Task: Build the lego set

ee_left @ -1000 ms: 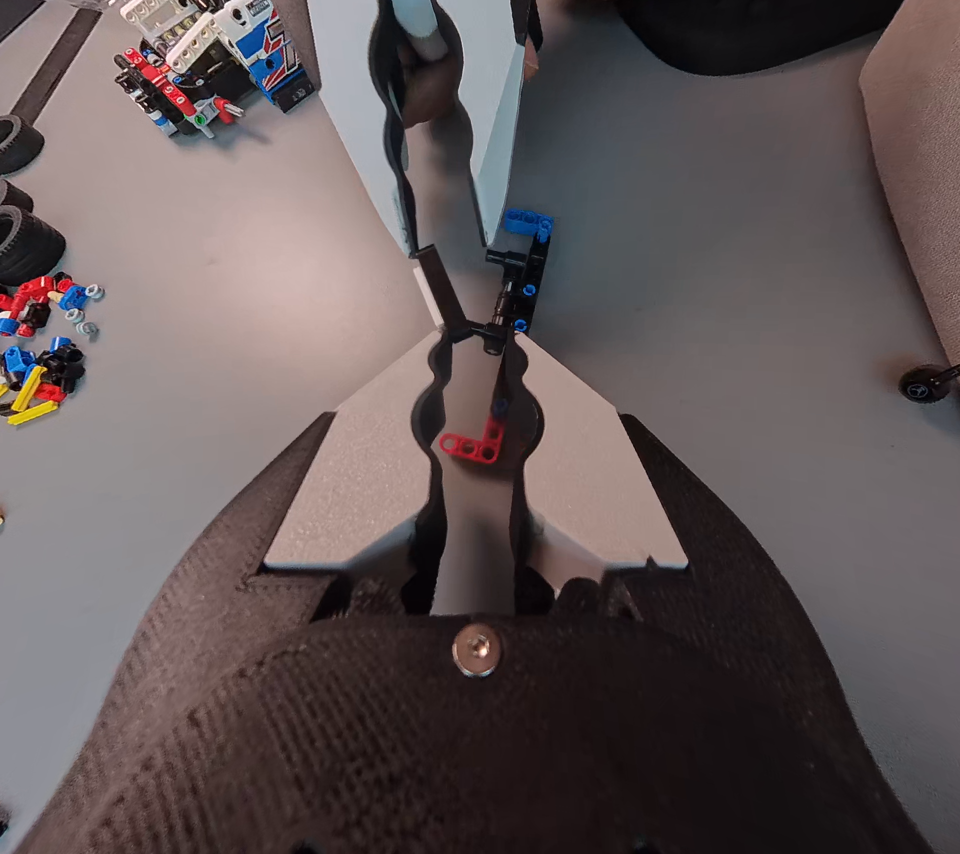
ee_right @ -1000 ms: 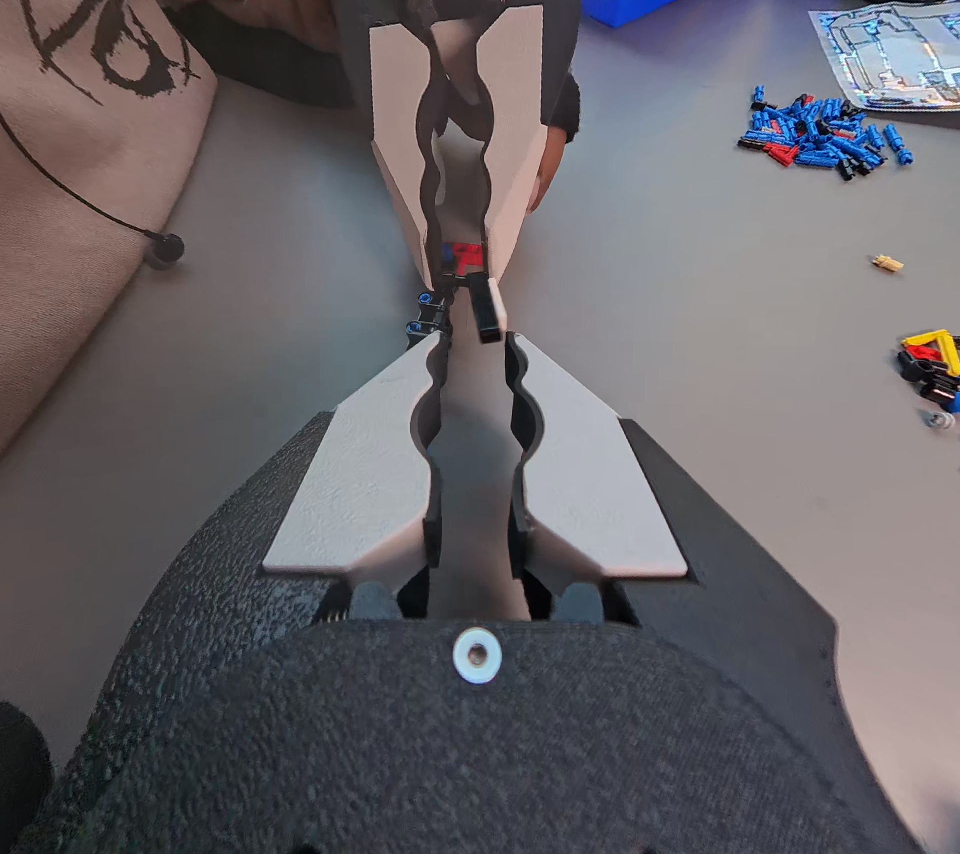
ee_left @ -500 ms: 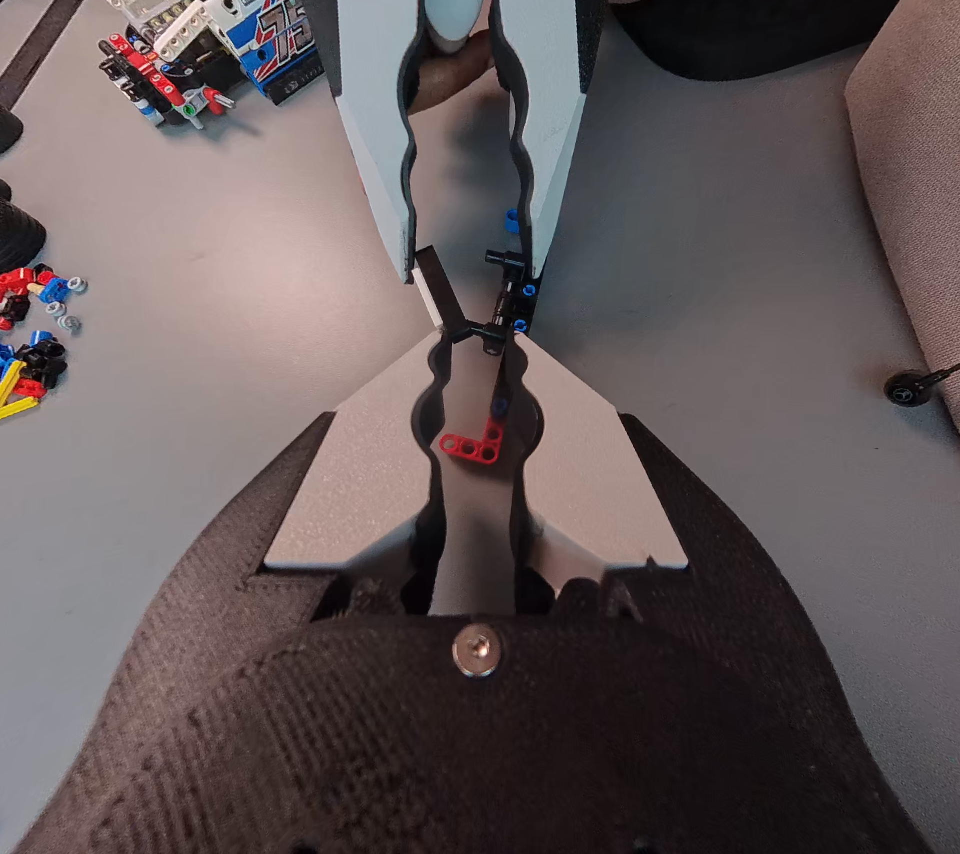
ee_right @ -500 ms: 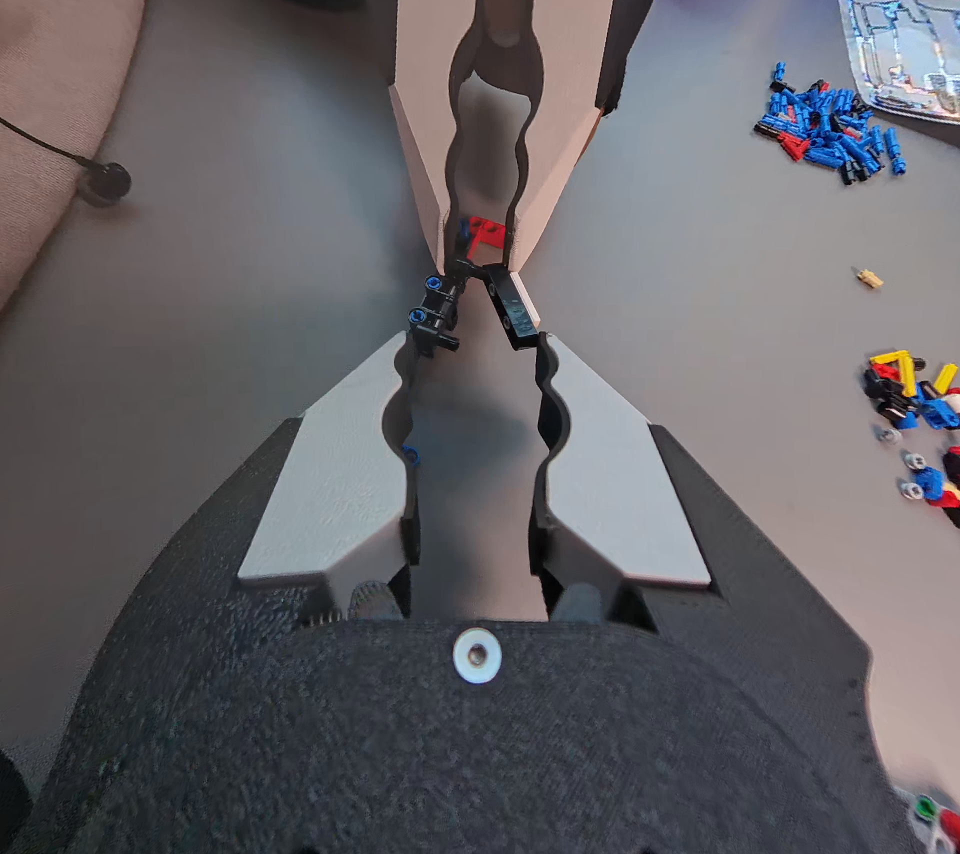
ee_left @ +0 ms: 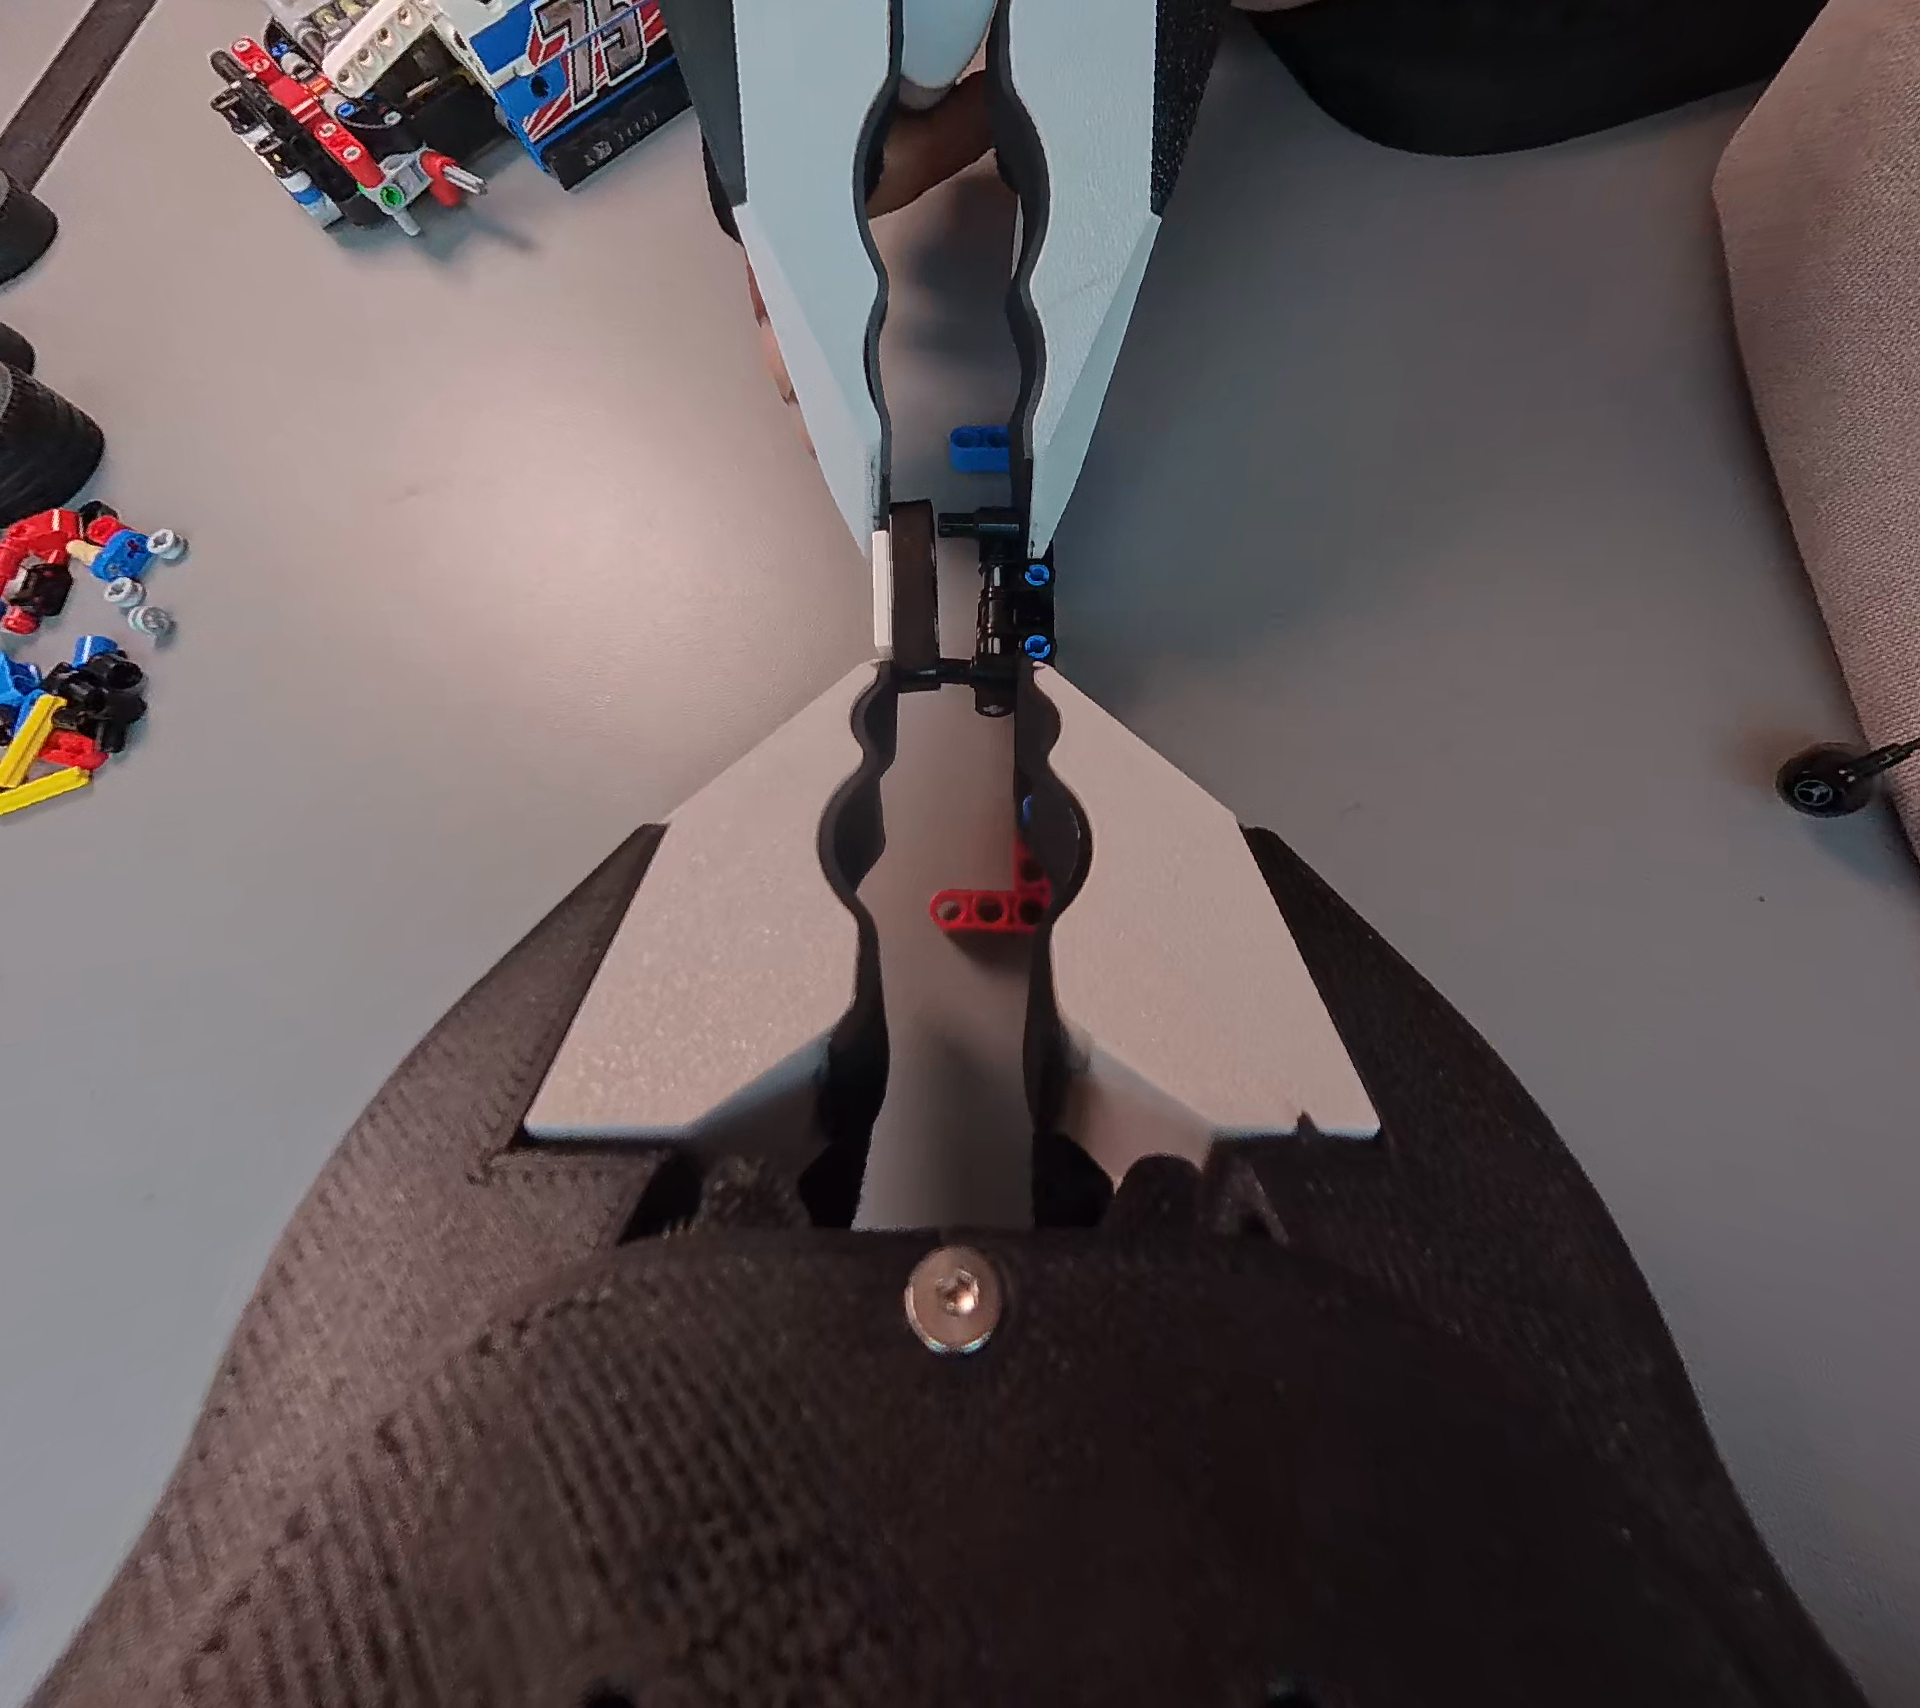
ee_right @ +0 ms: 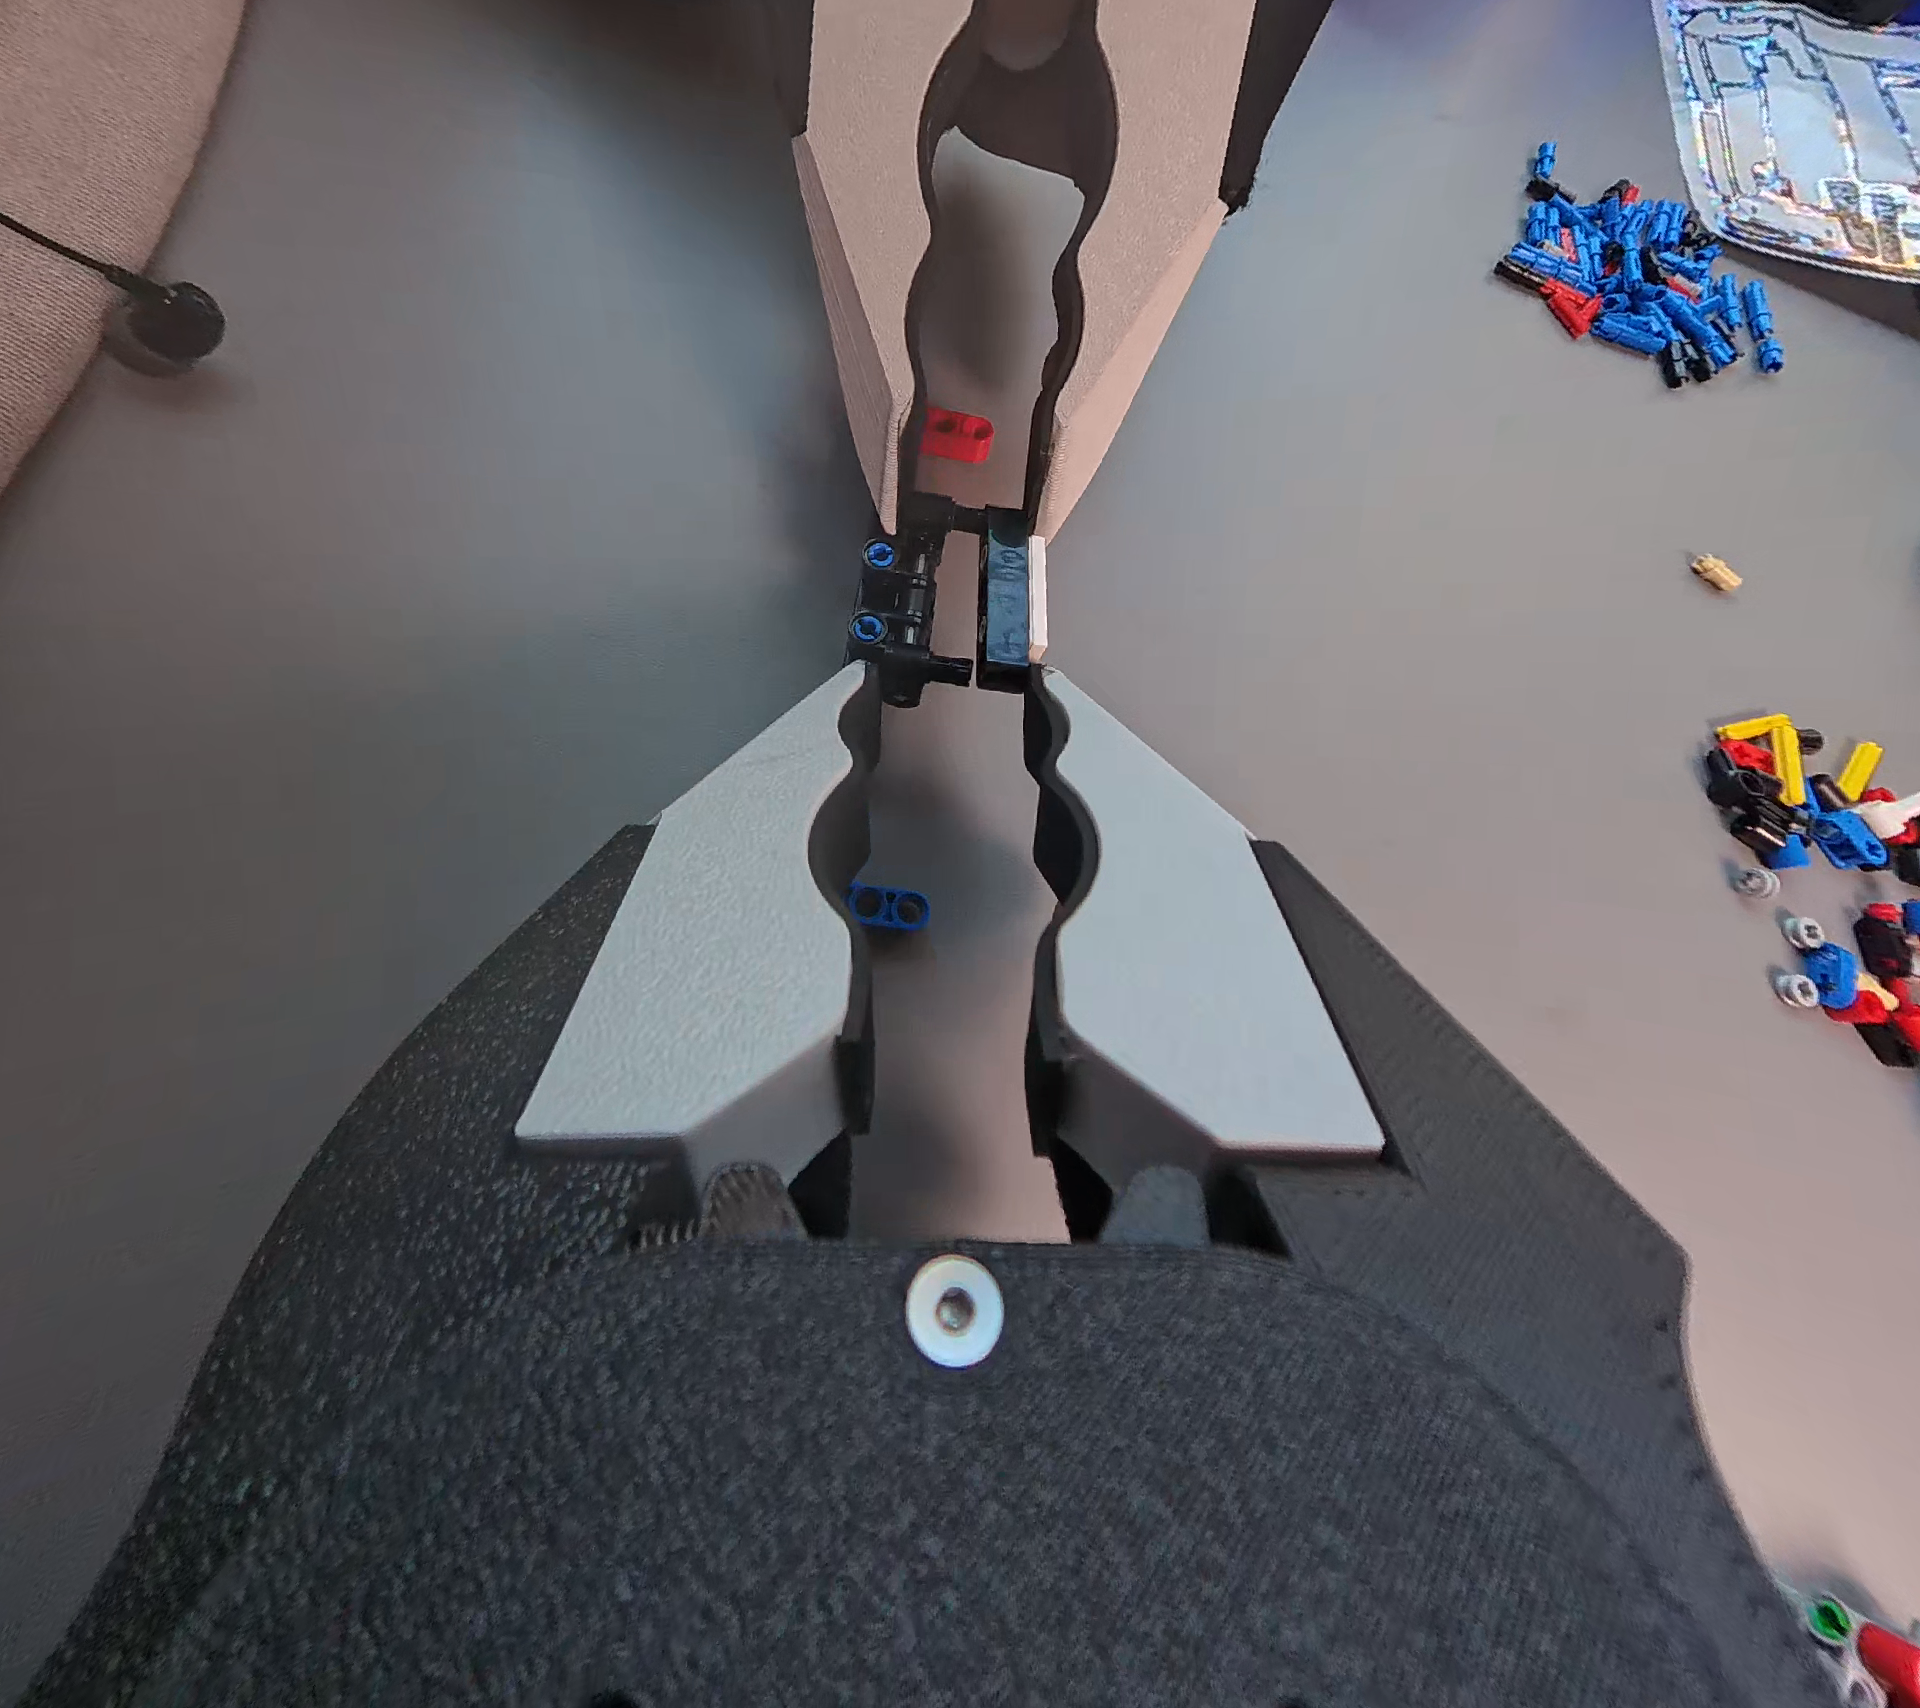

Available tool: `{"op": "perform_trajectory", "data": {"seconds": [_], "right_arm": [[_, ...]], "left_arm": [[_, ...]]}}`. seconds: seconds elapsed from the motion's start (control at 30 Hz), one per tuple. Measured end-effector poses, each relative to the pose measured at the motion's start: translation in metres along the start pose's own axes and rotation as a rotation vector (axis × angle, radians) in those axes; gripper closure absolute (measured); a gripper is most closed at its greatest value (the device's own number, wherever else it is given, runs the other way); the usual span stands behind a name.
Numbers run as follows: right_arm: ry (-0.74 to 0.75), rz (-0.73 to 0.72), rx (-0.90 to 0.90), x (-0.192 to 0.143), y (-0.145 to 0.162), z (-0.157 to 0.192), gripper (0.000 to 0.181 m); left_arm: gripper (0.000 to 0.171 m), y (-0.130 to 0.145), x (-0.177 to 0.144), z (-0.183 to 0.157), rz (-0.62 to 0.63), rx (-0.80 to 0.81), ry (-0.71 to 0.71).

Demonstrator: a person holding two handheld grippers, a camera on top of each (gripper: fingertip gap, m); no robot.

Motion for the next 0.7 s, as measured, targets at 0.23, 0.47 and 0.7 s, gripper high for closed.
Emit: {"op": "perform_trajectory", "data": {"seconds": [0.23, 0.47, 0.7], "right_arm": [[-0.004, 0.01, -0.008, 0.0001, -0.0006, 0.001, 0.157], [-0.011, 0.014, 0.004, 0.0005, -0.001, 0.0009, 0.156], [-0.022, 0.025, 0.008, 0.0001, -0.0014, 0.0018, 0.152]], "left_arm": [[0.15, -0.0004, -0.0002, -0.0007, 0.002, 0.011, 0.0], [0.15, -0.0007, -0.0003, -0.0009, 0.004, 0.026, -0.006], [0.15, -0.001, -0.0002, -0.0013, 0.007, 0.035, -0.007]]}}
Point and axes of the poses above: each gripper's, where its closed fingertips meet, x out along the fingers, y out of its underside, z = x × y across the jaws, the point moved 5 cm from there along -x, back along the fingers, and after that the axes turned 1 degree about x, right-handed, at the moved point
